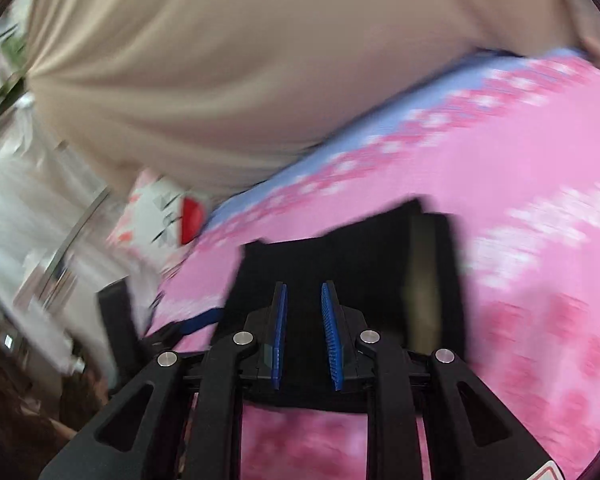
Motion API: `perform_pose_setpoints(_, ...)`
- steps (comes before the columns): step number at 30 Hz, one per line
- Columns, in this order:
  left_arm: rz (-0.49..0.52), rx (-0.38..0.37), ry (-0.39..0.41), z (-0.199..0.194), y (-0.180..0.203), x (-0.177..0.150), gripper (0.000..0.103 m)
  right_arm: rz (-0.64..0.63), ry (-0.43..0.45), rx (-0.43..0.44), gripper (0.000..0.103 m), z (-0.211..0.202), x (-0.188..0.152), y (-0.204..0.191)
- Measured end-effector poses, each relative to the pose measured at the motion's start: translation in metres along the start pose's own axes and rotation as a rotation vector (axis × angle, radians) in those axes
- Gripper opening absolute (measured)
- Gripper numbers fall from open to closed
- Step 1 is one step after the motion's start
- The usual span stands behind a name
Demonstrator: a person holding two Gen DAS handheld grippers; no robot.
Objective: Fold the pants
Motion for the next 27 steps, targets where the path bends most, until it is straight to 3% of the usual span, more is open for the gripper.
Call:
perform_pose_setpoints(3,-0.015,0.038,0.003,-0.006,-0.013,-0.003,0.096,0.008,-0.025,-0.053,0.021,0.018,-0.010,0.017)
perform_pose_setpoints(5,-0.027,0.070,-0.004,-0.008,-0.026,-0.007,0.096,0.094,-0.051,-0.169,0.015,0.018,-0.032,0.062)
perform_pose_setpoints(6,-0.030,0.081,-0.003,-0.008,-0.031,-0.008,0.096,0.169,-0.050,-0.174,0.000,0.015,-0.046,0.089)
perform_pose_setpoints(8,-0.041,0.119,-0.012,-0.003,-0.045,-0.014,0.096,0.341,0.014,-0.041,0.000,0.001,-0.056,0.104)
perform_pose_setpoints(9,-0.047,0.130,-0.025,0.000,-0.051,-0.017,0.096,0.348,0.021,-0.074,0.000,-0.008,-0.057,0.104)
perform_pose_setpoints(10,-0.064,0.120,-0.042,0.002,-0.056,-0.021,0.096,0.290,0.018,-0.135,0.000,-0.014,-0.053,0.097)
perform_pose_setpoints(11,-0.081,0.104,-0.050,0.003,-0.059,-0.022,0.096,0.222,0.016,-0.196,0.013,-0.020,-0.047,0.088)
perform_pose_setpoints(12,-0.102,0.085,-0.058,0.001,-0.061,-0.023,0.096,0.164,0.013,-0.244,0.017,-0.024,-0.040,0.077)
perform_pose_setpoints(16,-0.118,0.039,-0.070,-0.007,-0.061,-0.026,0.096,0.049,0.011,-0.154,0.022,-0.014,-0.005,0.030)
perform_pose_setpoints(19,-0.125,-0.032,-0.097,-0.008,-0.052,-0.037,0.098,-0.012,-0.037,-0.098,0.030,0.023,0.015,0.009)
perform_pose_setpoints(22,-0.117,0.015,-0.122,0.006,-0.054,-0.048,0.098,-0.021,-0.147,-0.108,0.030,0.079,0.020,0.020)
perform_pose_setpoints(23,-0.132,0.006,-0.128,0.010,-0.055,-0.049,0.098,-0.016,-0.175,-0.152,0.023,0.092,0.019,0.039)
perform_pose_setpoints(24,-0.150,-0.012,-0.135,0.012,-0.056,-0.049,0.098,-0.016,-0.197,-0.270,0.000,0.103,0.017,0.072)
perform_pose_setpoints(25,-0.176,-0.042,-0.144,0.013,-0.059,-0.048,0.098,0.021,-0.176,-0.250,0.000,0.106,0.017,0.085)
perform_pose_setpoints(26,-0.191,-0.061,-0.149,0.013,-0.060,-0.047,0.098,0.180,-0.128,-0.139,0.000,0.099,0.019,0.098)
perform_pose_setpoints(27,-0.197,-0.064,-0.153,0.013,-0.061,-0.046,0.098,0.256,-0.109,-0.120,0.000,0.092,0.019,0.102)
Point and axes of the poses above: each gripper's, at about its wrist camera, not at the fingertips, and z roughly the way its jaws point, y to its right, x to its top, the point moved 8 cm from there along z, roughly the way its jaws point, and after that the axes turned 8 degrees about -z, right-handed, at the moved point
